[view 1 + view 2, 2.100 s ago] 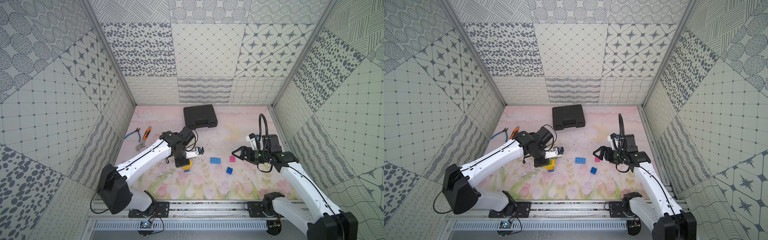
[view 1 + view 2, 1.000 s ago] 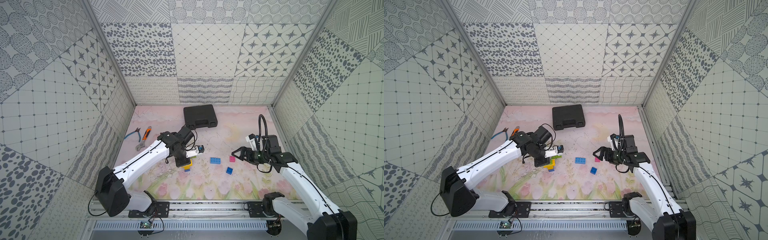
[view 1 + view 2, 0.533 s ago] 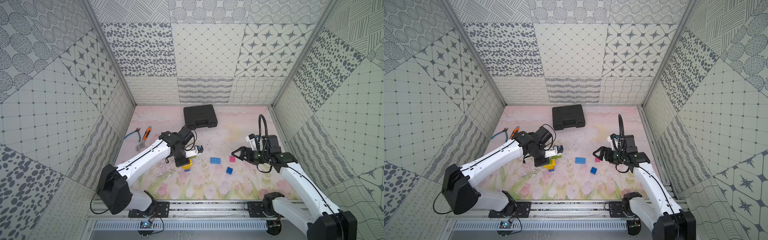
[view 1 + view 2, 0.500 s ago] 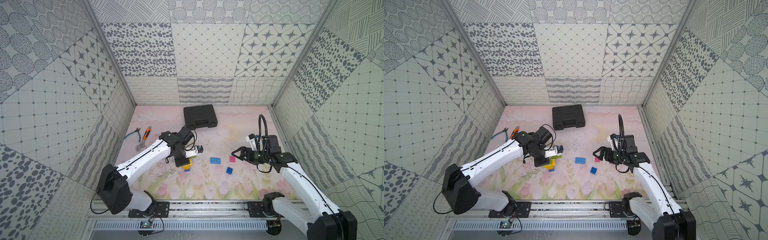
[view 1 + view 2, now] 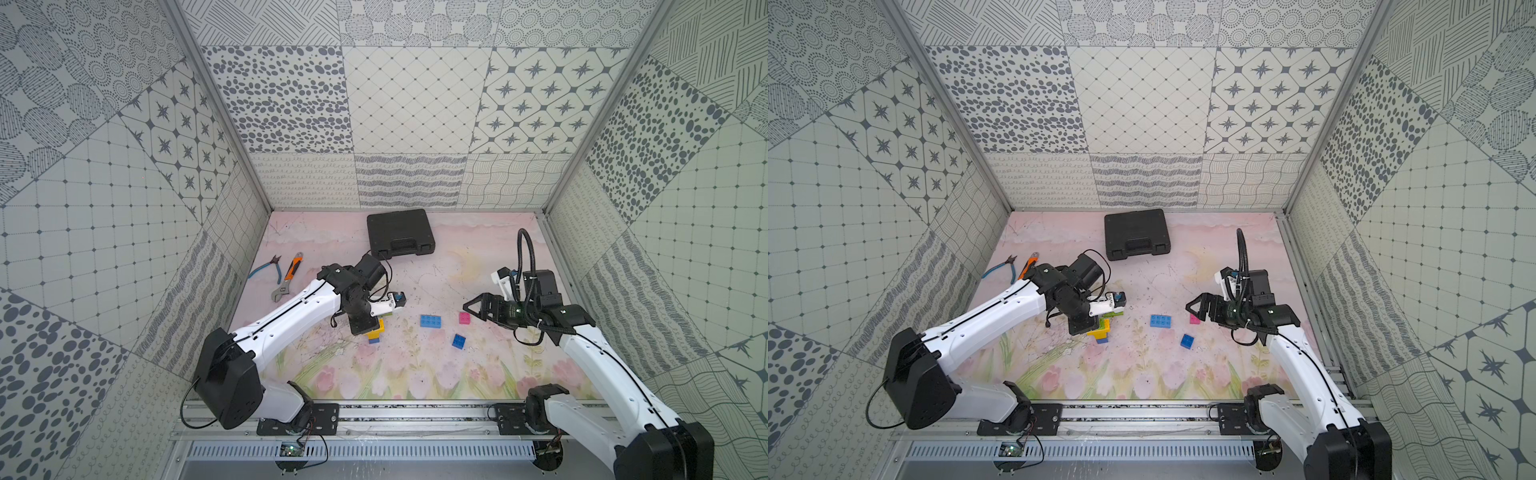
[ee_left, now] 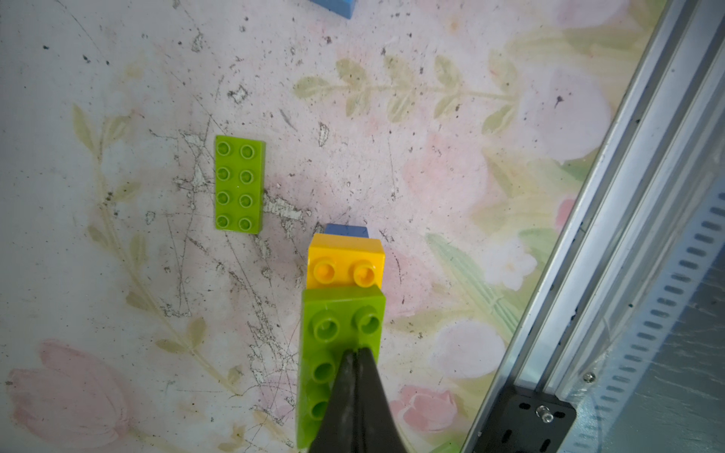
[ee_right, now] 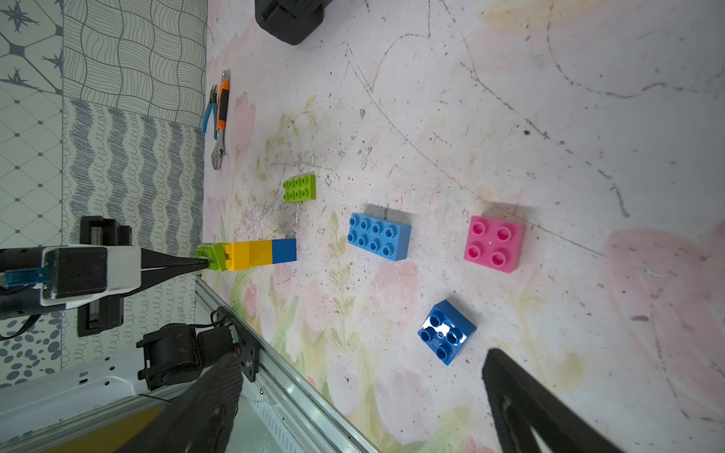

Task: Assemble a spoon with lego
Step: Assemble the lego brick with the lego brick.

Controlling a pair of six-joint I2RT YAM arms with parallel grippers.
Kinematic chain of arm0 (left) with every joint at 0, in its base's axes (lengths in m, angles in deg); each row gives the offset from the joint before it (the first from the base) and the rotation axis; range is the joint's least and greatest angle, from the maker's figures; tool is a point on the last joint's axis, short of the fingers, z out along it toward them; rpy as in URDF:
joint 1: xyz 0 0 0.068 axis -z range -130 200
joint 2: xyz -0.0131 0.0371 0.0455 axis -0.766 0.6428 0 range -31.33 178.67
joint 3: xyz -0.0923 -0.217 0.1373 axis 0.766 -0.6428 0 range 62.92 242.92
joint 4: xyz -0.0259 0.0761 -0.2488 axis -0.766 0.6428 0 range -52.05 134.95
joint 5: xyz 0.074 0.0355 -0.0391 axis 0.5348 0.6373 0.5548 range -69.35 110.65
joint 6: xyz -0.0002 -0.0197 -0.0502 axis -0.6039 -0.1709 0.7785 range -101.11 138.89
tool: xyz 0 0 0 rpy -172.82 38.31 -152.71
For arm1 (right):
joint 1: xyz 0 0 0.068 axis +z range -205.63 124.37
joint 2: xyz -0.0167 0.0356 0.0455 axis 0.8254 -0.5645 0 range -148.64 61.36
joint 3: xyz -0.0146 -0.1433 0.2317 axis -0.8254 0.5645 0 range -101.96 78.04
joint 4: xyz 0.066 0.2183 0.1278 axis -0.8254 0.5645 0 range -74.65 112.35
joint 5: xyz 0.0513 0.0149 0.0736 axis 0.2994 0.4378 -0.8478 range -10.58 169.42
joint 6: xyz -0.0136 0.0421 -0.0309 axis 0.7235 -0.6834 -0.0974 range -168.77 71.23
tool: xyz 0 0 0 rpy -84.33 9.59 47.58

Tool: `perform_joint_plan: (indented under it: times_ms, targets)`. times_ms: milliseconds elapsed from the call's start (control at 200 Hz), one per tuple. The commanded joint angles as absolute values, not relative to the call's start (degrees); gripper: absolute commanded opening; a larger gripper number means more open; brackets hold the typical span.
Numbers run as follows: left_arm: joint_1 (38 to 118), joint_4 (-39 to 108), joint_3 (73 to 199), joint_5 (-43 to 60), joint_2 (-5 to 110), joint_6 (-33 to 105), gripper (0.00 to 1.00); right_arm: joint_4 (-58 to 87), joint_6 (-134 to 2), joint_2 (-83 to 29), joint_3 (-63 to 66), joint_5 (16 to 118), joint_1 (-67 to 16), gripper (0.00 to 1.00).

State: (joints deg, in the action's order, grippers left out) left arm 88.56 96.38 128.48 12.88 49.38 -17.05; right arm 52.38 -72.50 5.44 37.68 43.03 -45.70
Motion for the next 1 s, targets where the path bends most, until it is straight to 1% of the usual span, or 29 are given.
perform_joint_plan:
  times_ms: [0, 365, 475, 625, 710, 995]
  targets:
    - [87.89, 97.71, 128.14, 11.19, 50.28, -16.18, 0.00, 50.13, -71.54, 5.13, 38.25, 43.59, -45.52, 0.98]
    - [87.35, 99.09, 131.59, 8.93, 49.34, -16.51, 0.00, 49.68, -71.45, 4.71, 38.01, 42.79, -45.51, 0.98]
    - [87.28, 99.03, 132.18, 8.47, 48.36, -16.61, 0.02, 49.67, -71.45, 4.60, 38.11, 42.79, -45.52, 0.98]
    - [87.27, 99.10, 132.05, 10.46, 48.25, -16.80, 0.02, 49.63, -71.59, 4.81, 38.25, 42.68, -45.48, 0.98]
    - [87.19, 99.05, 132.01, 11.91, 49.21, -16.79, 0.01, 49.65, -71.62, 4.91, 38.28, 42.68, -45.52, 0.98]
    - [87.15, 98.08, 131.43, 12.12, 51.17, -16.53, 0.00, 49.79, -71.45, 4.86, 38.23, 42.70, -45.52, 0.98]
